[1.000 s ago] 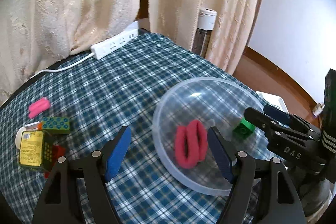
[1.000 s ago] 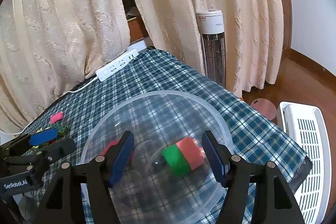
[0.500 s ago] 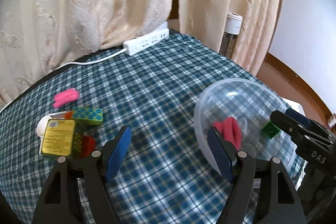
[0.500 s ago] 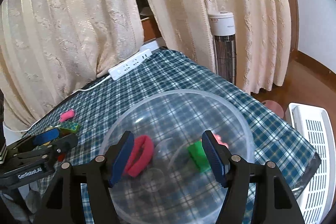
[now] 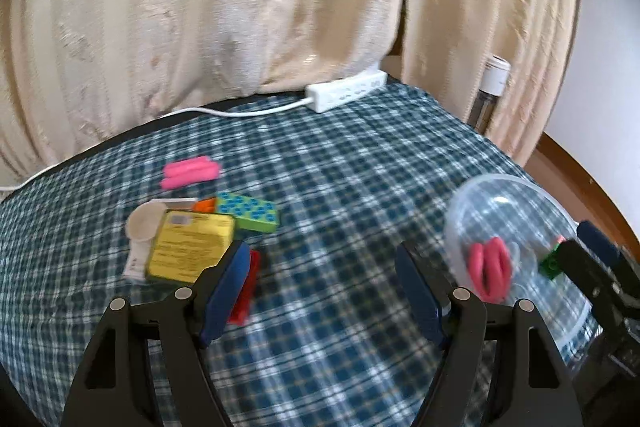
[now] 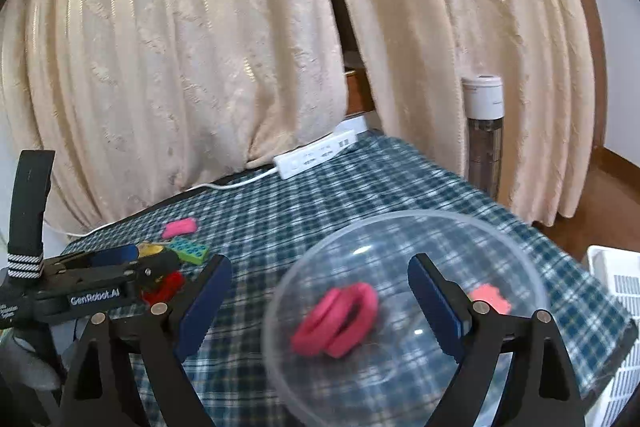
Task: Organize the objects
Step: 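Move the left gripper to the yellow-green tin box and grasp it, then lift the tin with the left gripper while the right grasps the red brick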
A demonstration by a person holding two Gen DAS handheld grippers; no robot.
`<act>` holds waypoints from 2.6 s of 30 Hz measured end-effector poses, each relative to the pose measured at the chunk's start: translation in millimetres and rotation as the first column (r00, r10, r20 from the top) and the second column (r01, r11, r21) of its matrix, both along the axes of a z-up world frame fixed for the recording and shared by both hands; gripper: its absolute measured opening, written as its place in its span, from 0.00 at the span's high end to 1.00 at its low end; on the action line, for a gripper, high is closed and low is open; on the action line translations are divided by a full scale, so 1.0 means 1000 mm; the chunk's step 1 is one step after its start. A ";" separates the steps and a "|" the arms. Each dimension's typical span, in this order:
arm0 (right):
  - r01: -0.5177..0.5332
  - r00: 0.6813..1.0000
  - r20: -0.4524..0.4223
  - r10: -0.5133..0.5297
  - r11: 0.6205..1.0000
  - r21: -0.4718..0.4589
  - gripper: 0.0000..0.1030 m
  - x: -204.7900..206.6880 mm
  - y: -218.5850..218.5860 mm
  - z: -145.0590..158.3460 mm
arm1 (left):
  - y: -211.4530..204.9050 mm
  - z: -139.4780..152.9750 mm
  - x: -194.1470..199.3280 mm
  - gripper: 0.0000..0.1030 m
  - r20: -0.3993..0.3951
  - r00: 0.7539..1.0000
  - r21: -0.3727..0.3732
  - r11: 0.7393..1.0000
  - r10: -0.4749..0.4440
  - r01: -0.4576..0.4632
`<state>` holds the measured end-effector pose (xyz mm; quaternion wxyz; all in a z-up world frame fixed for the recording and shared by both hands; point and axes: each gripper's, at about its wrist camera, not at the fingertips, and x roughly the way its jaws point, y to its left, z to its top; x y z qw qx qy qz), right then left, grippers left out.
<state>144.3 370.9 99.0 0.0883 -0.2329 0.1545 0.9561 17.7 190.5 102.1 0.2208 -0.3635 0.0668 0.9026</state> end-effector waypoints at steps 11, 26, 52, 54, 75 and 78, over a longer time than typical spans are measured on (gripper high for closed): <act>-0.076 0.992 0.093 0.079 0.996 -0.036 0.10 -0.029 -0.032 -0.006 | -0.061 -0.005 -0.023 0.26 0.001 0.991 0.019 0.991 0.131 -0.131; -0.141 0.979 0.145 0.145 0.989 -0.036 0.10 -0.059 -0.071 -0.017 | -0.077 -0.028 -0.048 0.23 0.054 0.989 -0.009 0.990 0.138 -0.137; -0.273 0.933 0.234 0.272 0.962 -0.029 0.10 -0.100 -0.114 -0.037 | -0.089 -0.029 -0.054 0.31 0.027 0.991 0.019 0.991 0.128 -0.129; -0.297 0.925 0.241 0.295 0.954 -0.029 0.10 -0.105 -0.120 -0.037 | -0.096 -0.022 -0.052 0.31 0.016 0.990 0.036 0.989 0.143 -0.143; -0.436 0.834 0.376 0.404 0.900 -0.002 0.10 -0.162 -0.181 -0.057 | -0.158 -0.002 -0.055 0.31 0.003 0.958 0.122 0.951 0.287 -0.285; -0.425 0.831 0.402 0.384 0.905 0.014 0.15 -0.171 -0.185 -0.062 | -0.156 -0.005 -0.056 0.31 0.015 0.957 0.115 0.951 0.289 -0.289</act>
